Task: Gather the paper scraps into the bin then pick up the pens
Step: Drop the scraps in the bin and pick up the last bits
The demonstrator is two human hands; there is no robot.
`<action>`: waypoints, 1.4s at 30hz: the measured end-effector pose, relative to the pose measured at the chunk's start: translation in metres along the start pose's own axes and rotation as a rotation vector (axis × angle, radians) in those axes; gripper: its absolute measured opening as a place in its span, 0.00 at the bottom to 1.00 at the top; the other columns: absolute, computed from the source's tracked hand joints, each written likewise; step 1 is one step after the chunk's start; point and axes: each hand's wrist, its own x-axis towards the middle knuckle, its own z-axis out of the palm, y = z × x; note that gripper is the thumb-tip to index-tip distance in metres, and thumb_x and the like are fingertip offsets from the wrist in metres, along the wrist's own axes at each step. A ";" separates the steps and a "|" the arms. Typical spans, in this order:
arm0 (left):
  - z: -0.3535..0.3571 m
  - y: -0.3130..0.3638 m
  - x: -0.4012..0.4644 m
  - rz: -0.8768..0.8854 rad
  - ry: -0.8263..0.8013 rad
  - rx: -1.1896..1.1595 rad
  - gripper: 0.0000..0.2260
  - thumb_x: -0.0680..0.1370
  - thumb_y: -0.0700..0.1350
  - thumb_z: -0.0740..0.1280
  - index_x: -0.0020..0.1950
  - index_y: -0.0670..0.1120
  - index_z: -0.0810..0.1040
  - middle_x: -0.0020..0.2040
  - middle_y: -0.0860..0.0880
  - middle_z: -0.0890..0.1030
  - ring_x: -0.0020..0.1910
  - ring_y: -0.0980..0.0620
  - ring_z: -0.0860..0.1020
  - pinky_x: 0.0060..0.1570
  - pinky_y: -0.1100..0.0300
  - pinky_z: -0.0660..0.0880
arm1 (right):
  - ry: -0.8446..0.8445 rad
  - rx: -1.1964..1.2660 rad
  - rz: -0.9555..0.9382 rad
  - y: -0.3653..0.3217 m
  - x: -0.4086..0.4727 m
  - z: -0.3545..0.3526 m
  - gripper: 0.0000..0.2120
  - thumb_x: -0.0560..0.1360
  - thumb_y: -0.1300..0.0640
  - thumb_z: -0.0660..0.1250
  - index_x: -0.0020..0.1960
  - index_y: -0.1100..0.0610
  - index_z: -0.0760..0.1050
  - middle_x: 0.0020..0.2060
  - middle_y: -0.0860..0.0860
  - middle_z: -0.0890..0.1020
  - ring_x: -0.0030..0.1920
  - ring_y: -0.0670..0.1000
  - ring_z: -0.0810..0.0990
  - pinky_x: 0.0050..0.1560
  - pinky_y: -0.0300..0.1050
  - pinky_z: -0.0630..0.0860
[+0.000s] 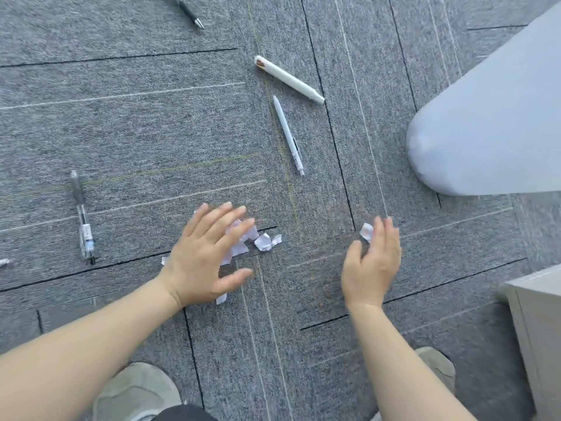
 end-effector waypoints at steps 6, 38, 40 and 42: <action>-0.002 -0.002 -0.026 -0.295 -0.002 0.037 0.36 0.72 0.69 0.53 0.74 0.49 0.60 0.76 0.44 0.58 0.76 0.43 0.51 0.72 0.38 0.46 | -0.059 0.099 0.052 -0.014 -0.030 0.014 0.24 0.75 0.59 0.57 0.71 0.61 0.67 0.74 0.57 0.63 0.76 0.57 0.54 0.76 0.54 0.51; 0.008 -0.025 -0.045 -0.245 0.172 0.153 0.32 0.73 0.59 0.60 0.70 0.39 0.64 0.64 0.41 0.73 0.65 0.45 0.65 0.65 0.50 0.60 | -0.230 -0.190 -1.370 -0.117 -0.035 0.098 0.19 0.76 0.46 0.66 0.58 0.58 0.78 0.54 0.55 0.80 0.51 0.57 0.75 0.49 0.53 0.72; 0.003 -0.031 -0.033 -0.232 0.214 0.173 0.26 0.74 0.58 0.60 0.64 0.41 0.69 0.57 0.43 0.77 0.57 0.45 0.69 0.57 0.51 0.65 | -0.264 -0.180 -1.406 -0.128 -0.025 0.100 0.12 0.74 0.51 0.67 0.52 0.58 0.75 0.47 0.56 0.80 0.42 0.57 0.76 0.39 0.52 0.73; -0.002 -0.036 -0.023 -0.191 0.212 0.191 0.21 0.75 0.57 0.59 0.57 0.41 0.73 0.50 0.44 0.78 0.49 0.44 0.73 0.48 0.50 0.70 | -0.339 -0.175 -1.429 -0.132 -0.020 0.097 0.16 0.69 0.54 0.72 0.49 0.57 0.67 0.40 0.56 0.78 0.36 0.57 0.76 0.32 0.50 0.71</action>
